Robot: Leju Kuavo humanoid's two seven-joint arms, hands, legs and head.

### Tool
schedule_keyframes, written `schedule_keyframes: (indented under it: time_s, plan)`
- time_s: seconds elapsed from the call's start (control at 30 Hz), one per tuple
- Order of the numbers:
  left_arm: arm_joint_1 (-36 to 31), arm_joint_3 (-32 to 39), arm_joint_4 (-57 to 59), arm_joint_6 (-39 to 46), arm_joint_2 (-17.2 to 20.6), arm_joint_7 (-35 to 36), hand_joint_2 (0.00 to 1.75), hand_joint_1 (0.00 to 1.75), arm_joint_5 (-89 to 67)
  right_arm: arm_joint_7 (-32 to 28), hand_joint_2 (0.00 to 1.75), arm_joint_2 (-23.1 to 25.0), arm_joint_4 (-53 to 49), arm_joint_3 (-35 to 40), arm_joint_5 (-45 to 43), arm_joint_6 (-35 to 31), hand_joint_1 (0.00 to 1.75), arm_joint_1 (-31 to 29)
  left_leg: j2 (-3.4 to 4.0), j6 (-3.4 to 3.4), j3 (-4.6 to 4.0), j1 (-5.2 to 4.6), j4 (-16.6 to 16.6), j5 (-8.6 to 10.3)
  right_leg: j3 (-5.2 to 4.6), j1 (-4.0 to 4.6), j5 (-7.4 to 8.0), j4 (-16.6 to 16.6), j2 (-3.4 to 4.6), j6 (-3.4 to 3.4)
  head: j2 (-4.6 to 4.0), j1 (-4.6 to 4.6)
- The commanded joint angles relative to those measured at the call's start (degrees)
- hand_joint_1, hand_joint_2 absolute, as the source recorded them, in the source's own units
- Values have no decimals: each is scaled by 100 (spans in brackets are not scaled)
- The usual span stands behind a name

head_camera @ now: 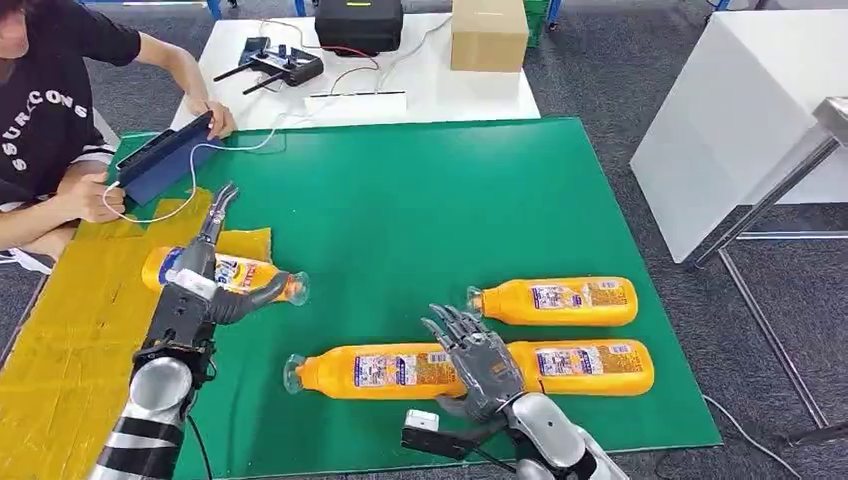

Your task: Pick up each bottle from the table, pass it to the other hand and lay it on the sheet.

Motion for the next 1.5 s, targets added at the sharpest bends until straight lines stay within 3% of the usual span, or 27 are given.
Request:
schedule_keyframes:
  time_s: [0.03, 0.27, 0.93, 1.13, 1.17, 1.2, 1.5]
  plan:
    - [48, -345, -328, -49, -113, -28, 175, 0, 94, -58, 175, 127, 805, 4, -83, 74, 0, -387, -5, -7, 17, 5, -3, -4, 22, 6, -5, -8, -7, -1, 0, 7]
    - [49, -341, -325, -80, -99, -67, 175, 0, 157, -66, 175, 135, 828, 7, -99, 80, 0, -397, 1, -8, 24, 5, -4, -9, 28, 6, -8, -7, 0, -1, 0, 2]
    - [-257, -996, -53, -306, -191, -288, 175, 0, 663, -653, 175, 550, 2804, 652, -1077, 812, 0, -1544, -1, -6, 15, 3, -3, 0, 18, 3, -2, -5, -4, 0, 0, 2]
    - [-370, -1207, 14, -338, -196, -346, 175, 0, 769, -884, 175, 602, 3252, 985, -1347, 1104, 63, -1943, 1, -6, 20, 3, -4, 1, 21, 4, -1, -6, -4, -1, 0, 0]
    - [-381, -1222, 20, -339, -190, -357, 175, 0, 798, -898, 175, 602, 3315, 1034, -1364, 1127, 91, -1984, 1, -10, 33, 7, -4, -3, 34, 8, -3, -8, -5, -2, 0, 2]
    - [-386, -1229, 23, -337, -185, -362, 175, 0, 816, -900, 175, 601, 3354, 1072, -1366, 1131, 106, -2015, -1, -9, 32, 6, -3, -1, 31, 7, -2, -7, -6, -2, 0, 2]
    - [-391, -1231, 29, -336, -181, -364, 175, 0, 824, -904, 175, 604, 3371, 1083, -1380, 1130, 110, -2029, -6, -7, 45, 6, -5, 1, 45, 7, -2, -9, -10, -1, 0, 2]
